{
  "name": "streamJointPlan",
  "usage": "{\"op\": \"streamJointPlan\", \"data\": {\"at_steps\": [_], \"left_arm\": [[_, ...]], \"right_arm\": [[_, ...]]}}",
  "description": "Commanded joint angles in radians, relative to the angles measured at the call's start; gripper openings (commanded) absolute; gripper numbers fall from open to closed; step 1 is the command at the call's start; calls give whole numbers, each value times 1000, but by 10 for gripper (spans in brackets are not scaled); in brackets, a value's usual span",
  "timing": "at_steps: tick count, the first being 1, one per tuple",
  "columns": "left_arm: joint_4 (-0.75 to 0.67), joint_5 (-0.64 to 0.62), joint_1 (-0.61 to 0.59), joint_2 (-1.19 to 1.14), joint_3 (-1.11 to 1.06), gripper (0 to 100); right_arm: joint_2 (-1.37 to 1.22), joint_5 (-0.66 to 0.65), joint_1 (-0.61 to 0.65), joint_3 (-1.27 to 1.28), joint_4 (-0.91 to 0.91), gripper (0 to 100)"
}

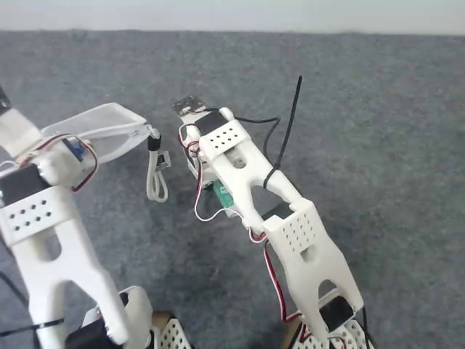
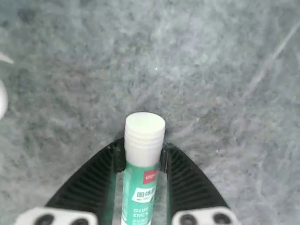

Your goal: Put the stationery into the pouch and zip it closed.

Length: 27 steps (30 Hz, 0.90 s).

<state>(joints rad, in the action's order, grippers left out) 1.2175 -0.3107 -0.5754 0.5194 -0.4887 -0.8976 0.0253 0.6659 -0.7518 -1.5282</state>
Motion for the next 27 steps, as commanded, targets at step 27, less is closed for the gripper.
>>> {"op": "streamJointPlan", "data": {"at_steps": [27], "left_arm": [[183,20,307,12,183,10]], "right_arm": [[995,-25,-182,229,-255,6]]}}
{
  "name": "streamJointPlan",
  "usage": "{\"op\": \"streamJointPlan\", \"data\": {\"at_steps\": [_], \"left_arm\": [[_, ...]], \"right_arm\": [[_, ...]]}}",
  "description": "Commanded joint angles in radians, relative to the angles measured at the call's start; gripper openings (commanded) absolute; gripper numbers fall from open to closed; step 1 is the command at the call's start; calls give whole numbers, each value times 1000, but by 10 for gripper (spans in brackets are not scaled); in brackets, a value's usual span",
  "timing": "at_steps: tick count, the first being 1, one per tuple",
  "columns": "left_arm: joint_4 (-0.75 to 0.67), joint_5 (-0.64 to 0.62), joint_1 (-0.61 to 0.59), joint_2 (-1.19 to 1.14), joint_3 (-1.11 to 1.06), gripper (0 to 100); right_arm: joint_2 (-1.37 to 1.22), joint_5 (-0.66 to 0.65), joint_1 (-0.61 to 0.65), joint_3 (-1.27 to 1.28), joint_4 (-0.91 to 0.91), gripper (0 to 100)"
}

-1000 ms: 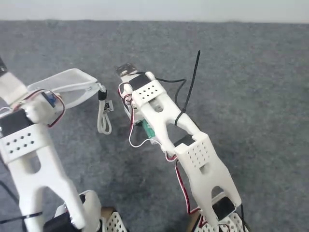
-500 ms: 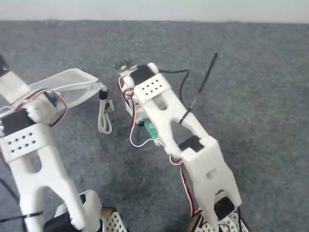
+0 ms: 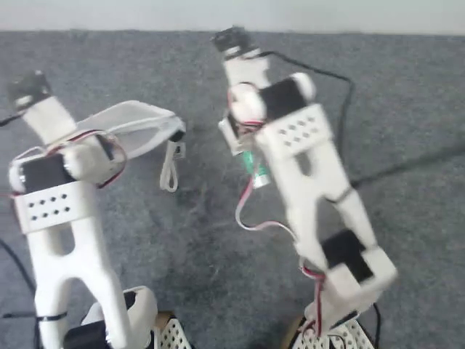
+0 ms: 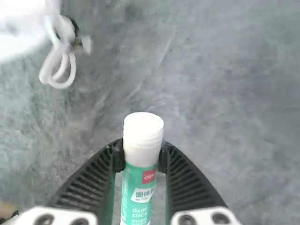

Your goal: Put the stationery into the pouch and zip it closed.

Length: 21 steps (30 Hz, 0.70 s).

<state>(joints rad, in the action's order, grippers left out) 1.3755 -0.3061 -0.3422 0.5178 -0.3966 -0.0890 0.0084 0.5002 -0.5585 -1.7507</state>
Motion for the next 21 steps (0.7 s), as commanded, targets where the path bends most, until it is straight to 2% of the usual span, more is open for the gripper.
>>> {"op": "streamJointPlan", "data": {"at_steps": [1,9,13,17,21], "left_arm": [[35,15,103,14,107,10],[138,72,269,12,217,10],[170,74,331,12,237,10],[172,74,348,12,237,10],[172,71,325,8,234,10]], "right_arm": [[232,-8,-15,61,-31,6],[558,-6,-13,238,-1,6],[697,35,19,353,85,6],[828,175,87,560,265,6],[961,261,148,848,564,6]]}}
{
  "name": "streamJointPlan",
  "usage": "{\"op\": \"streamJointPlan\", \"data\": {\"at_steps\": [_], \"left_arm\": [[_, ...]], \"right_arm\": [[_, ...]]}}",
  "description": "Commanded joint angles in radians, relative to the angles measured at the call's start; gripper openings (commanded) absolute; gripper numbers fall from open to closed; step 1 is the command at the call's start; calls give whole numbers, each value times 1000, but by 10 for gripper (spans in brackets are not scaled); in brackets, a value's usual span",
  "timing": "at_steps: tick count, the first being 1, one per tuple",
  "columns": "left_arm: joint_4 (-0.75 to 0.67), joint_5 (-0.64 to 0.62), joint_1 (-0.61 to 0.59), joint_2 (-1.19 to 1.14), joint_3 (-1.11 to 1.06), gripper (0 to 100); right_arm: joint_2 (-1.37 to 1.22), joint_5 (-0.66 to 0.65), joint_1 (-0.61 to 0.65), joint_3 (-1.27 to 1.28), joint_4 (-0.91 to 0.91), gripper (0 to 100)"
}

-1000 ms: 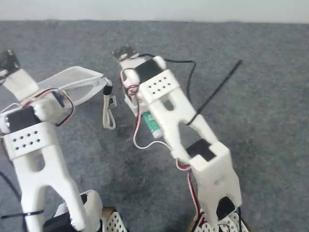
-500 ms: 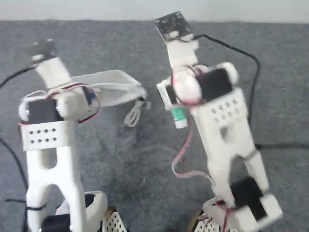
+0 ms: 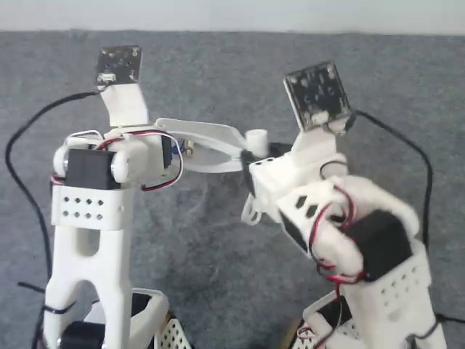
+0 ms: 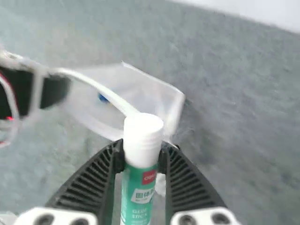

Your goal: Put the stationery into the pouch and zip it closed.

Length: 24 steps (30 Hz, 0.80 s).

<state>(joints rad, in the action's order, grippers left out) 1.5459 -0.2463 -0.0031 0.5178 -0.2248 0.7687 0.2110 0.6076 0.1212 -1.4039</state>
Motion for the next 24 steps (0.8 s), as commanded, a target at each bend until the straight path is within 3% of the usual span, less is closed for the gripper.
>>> {"op": "streamJointPlan", "data": {"at_steps": [1,9,14,17,24], "left_arm": [[2,11,-23,6,62,10],[-3,9,-34,5,47,10],[-3,9,-34,5,45,10],[-6,9,-34,5,33,10],[-6,9,-35,5,31,10]], "right_arm": [[139,69,53,245,317,6],[332,78,143,813,1168,6],[329,-58,151,997,1583,6],[285,-86,151,1039,1719,6],[101,-91,111,1039,1844,6]]}}
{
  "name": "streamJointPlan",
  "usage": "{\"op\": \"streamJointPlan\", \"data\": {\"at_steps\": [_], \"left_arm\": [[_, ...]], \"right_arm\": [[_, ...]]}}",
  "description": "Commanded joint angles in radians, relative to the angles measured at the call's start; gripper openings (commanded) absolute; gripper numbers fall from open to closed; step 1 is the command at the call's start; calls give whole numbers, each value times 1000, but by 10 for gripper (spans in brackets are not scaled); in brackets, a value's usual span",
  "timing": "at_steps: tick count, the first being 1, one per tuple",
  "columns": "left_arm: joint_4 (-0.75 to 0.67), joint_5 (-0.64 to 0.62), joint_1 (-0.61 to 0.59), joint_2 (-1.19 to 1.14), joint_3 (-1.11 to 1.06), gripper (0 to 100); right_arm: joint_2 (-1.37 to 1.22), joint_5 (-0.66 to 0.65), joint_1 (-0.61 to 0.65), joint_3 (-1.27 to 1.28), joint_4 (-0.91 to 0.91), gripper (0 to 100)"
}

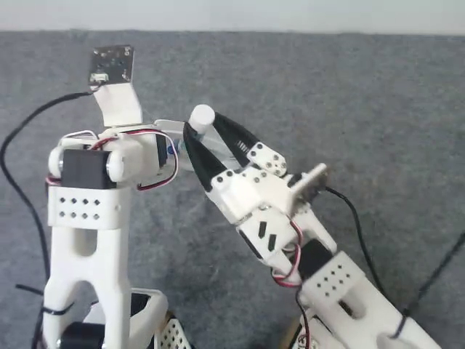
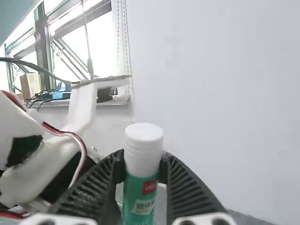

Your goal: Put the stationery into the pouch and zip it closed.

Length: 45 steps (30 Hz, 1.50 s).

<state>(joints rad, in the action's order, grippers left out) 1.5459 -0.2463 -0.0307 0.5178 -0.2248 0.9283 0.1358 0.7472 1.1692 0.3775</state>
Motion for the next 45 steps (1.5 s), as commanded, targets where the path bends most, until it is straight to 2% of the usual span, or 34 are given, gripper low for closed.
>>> {"op": "streamJointPlan", "data": {"at_steps": [1,7,15,18,24,26,33,39,42,45], "left_arm": [[-6,9,-8,5,31,10],[-6,9,-8,5,30,10],[-6,9,-51,5,30,10],[-6,9,-49,5,30,10],[-6,9,-49,5,30,10],[-6,9,-49,5,30,10],[-6,9,-49,5,30,10],[-6,9,-49,5,30,10],[-6,9,-49,5,30,10],[-6,9,-49,5,30,10]], "right_arm": [[-79,-21,-41,-9,76,6],[-139,-206,-71,9,96,6],[-136,-354,-70,58,94,6],[-137,-364,-54,64,93,20],[-136,-358,-30,100,93,219],[-136,-356,-30,101,93,240],[-134,-356,-28,101,93,183],[-87,-354,-27,101,70,180],[18,-287,-27,84,-81,171],[142,-190,-25,23,-294,95]]}}
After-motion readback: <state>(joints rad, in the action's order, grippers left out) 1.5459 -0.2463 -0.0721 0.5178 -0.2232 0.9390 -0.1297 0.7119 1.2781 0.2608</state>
